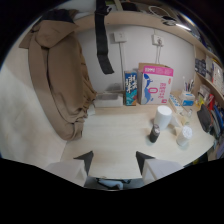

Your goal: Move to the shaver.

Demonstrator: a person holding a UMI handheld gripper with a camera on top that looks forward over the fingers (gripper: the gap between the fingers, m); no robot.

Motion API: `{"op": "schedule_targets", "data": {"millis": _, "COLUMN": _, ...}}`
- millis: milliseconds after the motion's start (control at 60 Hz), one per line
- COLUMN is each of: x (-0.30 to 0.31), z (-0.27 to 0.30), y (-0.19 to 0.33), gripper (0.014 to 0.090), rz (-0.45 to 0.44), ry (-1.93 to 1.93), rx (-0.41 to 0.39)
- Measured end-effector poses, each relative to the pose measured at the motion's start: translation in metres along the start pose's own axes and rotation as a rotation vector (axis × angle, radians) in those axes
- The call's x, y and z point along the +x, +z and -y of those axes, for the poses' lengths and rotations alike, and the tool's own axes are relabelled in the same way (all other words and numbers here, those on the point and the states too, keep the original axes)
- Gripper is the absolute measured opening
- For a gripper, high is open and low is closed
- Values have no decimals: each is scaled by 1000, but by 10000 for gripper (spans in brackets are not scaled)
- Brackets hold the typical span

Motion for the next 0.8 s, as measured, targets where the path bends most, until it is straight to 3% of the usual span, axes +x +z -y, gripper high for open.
{"op": "schedule_targets", "data": {"millis": 400, "x": 16, "z": -6, "y": 9, "gripper": 871, "rz": -13, "ry": -21, "rx": 3}}
{"op": "schedule_targets", "data": {"millis": 800, "x": 116, "z": -52, "y": 56, "gripper": 870, "rz": -104, "ry": -75, "rx": 1}}
